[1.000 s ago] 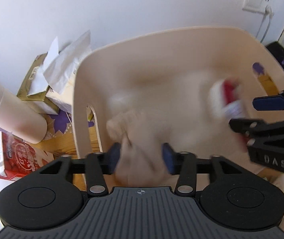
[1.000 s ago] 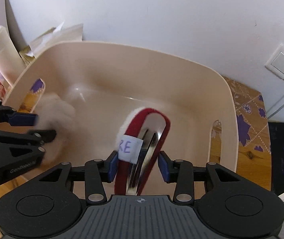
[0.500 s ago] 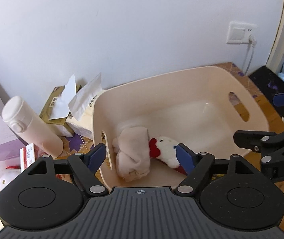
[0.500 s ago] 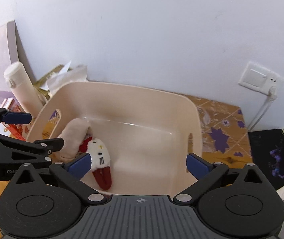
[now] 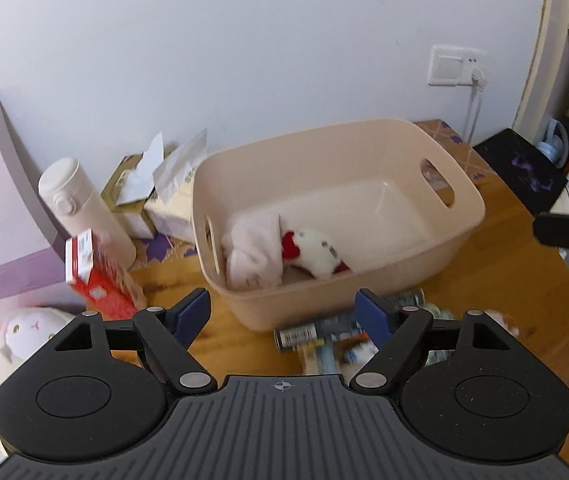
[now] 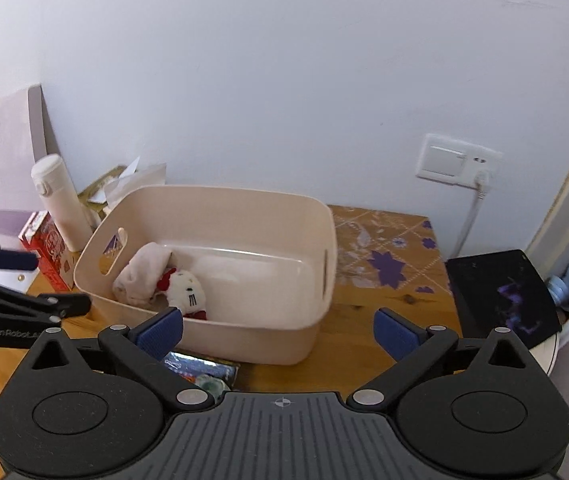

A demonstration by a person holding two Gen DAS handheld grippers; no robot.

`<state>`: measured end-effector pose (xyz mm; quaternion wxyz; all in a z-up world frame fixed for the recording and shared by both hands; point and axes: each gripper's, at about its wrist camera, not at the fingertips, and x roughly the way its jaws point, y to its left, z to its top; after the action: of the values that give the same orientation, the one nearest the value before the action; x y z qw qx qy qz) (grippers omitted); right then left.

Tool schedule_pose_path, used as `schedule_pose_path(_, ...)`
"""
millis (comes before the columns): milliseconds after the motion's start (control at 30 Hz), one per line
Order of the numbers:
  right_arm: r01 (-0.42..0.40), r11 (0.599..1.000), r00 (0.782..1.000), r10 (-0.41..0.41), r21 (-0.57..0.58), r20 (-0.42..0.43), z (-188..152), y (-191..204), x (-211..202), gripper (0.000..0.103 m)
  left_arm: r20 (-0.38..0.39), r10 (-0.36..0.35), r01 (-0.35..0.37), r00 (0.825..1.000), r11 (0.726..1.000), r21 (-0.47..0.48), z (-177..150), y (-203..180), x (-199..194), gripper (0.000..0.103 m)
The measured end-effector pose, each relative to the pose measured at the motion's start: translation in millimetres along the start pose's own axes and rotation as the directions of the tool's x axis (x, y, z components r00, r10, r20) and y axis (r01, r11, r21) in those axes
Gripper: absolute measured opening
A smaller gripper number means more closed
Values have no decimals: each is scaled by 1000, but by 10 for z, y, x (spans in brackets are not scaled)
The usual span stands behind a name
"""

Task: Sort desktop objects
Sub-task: 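Move both tools back from the basket to the pile of items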

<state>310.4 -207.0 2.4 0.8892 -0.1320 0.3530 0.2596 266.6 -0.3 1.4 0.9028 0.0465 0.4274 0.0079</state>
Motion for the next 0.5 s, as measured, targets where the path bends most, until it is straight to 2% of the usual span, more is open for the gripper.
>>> schedule_pose_path(233, 25, 999, 1000, -25, -25, 5, -452, -41, -195, 103, -27, -35, 36, 999, 999, 14, -412, -70, -196, 81)
schedule_pose_path(500, 25, 999, 997, -23, 27, -67, -969, -20, -216, 103, -103, -45, 44, 994, 999, -11, -886, -145, -198, 81)
